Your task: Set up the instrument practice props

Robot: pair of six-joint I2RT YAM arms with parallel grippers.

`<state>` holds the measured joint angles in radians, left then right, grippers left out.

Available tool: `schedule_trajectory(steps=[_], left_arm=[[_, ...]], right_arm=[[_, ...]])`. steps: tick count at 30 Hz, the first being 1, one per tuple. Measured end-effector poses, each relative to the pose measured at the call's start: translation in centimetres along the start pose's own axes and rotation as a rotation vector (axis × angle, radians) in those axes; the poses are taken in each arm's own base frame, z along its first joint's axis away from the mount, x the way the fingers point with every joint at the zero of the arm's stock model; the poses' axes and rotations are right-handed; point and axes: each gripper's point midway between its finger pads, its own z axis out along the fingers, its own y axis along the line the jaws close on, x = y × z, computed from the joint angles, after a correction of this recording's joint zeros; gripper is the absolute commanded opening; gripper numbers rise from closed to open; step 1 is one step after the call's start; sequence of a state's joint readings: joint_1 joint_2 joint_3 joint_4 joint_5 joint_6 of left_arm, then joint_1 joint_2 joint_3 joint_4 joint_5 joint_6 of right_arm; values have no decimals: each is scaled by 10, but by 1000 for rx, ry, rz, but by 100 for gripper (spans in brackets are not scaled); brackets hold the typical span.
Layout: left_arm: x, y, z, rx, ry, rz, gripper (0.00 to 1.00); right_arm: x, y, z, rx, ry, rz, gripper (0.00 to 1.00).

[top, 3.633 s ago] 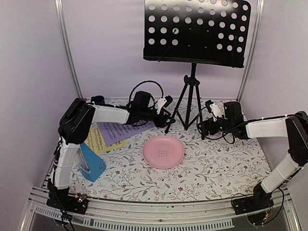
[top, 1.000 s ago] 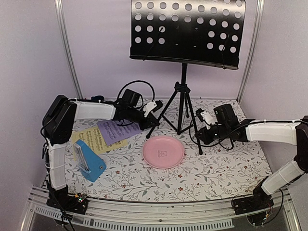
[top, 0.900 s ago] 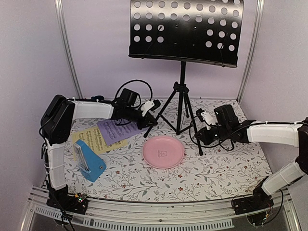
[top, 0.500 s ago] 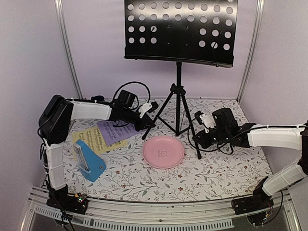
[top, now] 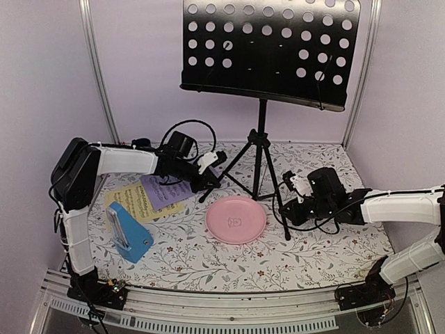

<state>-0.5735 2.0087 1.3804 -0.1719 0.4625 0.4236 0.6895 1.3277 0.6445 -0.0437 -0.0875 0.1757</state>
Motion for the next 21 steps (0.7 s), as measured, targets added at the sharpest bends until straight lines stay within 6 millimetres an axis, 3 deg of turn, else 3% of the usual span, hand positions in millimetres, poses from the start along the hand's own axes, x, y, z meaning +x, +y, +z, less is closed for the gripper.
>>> schedule_trajectory(steps=[10,13,18,21], left_arm=[[1,-5,-1,-21,9,8,2],[1,-5,-1,-25,4,7,16],[5,0,-2,-57,17,-74,38],[10,5,-8,-90,28,-119,46]], right_arm=[[4,7,0,-11,1,12,0],[4,9,0,-13,1,14,16],[10,11,-3,-26,28,47,59],[6,17,-12,-51,16,58,70]])
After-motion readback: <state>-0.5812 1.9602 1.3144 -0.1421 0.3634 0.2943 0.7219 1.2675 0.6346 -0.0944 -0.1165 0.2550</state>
